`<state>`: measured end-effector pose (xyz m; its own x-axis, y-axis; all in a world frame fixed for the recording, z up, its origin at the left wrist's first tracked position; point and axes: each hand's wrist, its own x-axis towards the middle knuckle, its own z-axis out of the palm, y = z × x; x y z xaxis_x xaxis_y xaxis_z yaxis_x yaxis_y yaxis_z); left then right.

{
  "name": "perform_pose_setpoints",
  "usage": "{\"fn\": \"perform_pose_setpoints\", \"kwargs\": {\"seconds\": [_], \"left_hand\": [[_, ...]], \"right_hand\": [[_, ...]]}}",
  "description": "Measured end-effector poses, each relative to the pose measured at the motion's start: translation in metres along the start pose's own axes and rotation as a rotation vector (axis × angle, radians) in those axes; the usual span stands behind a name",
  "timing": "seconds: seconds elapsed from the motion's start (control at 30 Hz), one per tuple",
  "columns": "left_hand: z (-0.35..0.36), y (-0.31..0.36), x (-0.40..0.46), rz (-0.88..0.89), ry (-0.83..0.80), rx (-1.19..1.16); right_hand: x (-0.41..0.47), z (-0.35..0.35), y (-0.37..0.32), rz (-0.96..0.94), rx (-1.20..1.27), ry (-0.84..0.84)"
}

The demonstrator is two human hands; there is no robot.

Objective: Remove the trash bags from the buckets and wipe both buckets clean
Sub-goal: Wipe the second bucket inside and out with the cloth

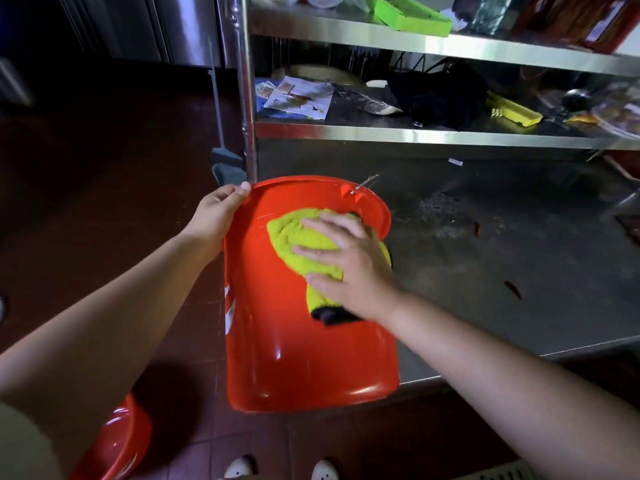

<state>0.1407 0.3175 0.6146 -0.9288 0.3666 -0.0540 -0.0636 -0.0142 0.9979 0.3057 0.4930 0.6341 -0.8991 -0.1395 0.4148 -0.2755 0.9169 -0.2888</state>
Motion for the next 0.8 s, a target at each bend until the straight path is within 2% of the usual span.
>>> {"fn": "perform_pose_setpoints", "kwargs": {"seconds": [0.1,0.23,0.33,0.43,0.53,0.73,0.8], "left_hand": [[-0.010,-0.004,-0.003,0.004,-0.001,0.032],[0.000,0.012,0.011,0.067,0.104,0.194],[0.025,0.028,0.022,0.099,0.016,0.353],[0.035,0.031,0.029,0.004,-0.065,0.412],[0.031,0.027,0.035,-0.016,-0.081,0.395],[0.027,0.028,0.030,0.008,-0.099,0.356],[0.024,0.028,0.029,0.004,-0.107,0.361]], "right_hand": [[-0.043,-0.001,-0.023,-0.158,0.025,-0.088],[-0.070,0.002,-0.041,-0.277,0.010,-0.176],[-0.062,0.003,-0.043,-0.329,-0.016,-0.203],[-0.047,0.005,-0.037,-0.381,-0.029,-0.222],[-0.024,0.005,-0.021,-0.317,-0.022,-0.145],[0.038,0.002,0.022,0.040,0.027,0.038],[0.046,0.004,0.026,0.094,0.054,0.070]]}}
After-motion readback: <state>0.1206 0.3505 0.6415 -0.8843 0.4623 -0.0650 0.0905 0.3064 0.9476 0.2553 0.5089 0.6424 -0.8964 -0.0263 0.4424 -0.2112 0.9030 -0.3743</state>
